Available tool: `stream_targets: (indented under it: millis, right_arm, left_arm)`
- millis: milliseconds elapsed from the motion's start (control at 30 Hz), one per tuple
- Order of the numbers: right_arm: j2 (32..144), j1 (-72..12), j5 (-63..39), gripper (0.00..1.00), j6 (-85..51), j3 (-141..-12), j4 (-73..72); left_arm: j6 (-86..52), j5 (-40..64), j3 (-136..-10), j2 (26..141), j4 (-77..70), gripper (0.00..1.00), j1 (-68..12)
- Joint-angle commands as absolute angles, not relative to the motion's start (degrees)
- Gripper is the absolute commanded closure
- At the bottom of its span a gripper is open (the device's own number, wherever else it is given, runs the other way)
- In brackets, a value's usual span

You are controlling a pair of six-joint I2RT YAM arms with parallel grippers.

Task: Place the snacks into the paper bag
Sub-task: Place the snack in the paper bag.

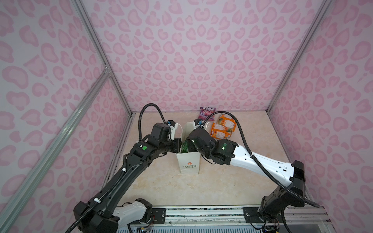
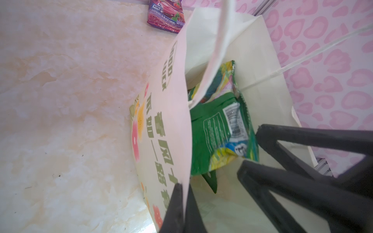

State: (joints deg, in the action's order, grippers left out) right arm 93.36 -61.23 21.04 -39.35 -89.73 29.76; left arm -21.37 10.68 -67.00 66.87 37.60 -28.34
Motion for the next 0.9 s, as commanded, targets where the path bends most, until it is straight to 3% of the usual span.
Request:
stream_targets:
  millis: [0,333,567,700,867]
  right_arm:
    - [92.3,-61.4,21.6,0.52,-37.9,-89.4,28.3]
    - [87.3,-61.6,21.2,0.34,-31.1,-90.6,27.5]
    - [79.8,-60.5,21.1,0.13,-23.5,-91.7,29.4]
    - [73.7,-56.3,20.2,0.10,-23.4,-88.1,29.8]
    - [65.3,-45.1,15.3,0.08,-27.0,-79.0,30.1]
  left_arm:
    - [-21.3,11.5,-67.0,66.8,35.4,0.97,-28.3]
    - [-21.4,11.9,-66.9,67.1,35.3,0.97,-28.3]
    - [-21.4,11.5,-67.0,67.2,35.6,0.97,-28.3]
    - [-21.4,11.1,-67.0,67.2,35.6,0.97,-28.3]
    - [-21.5,11.3,-67.0,67.3,35.6,0.97,-28.3]
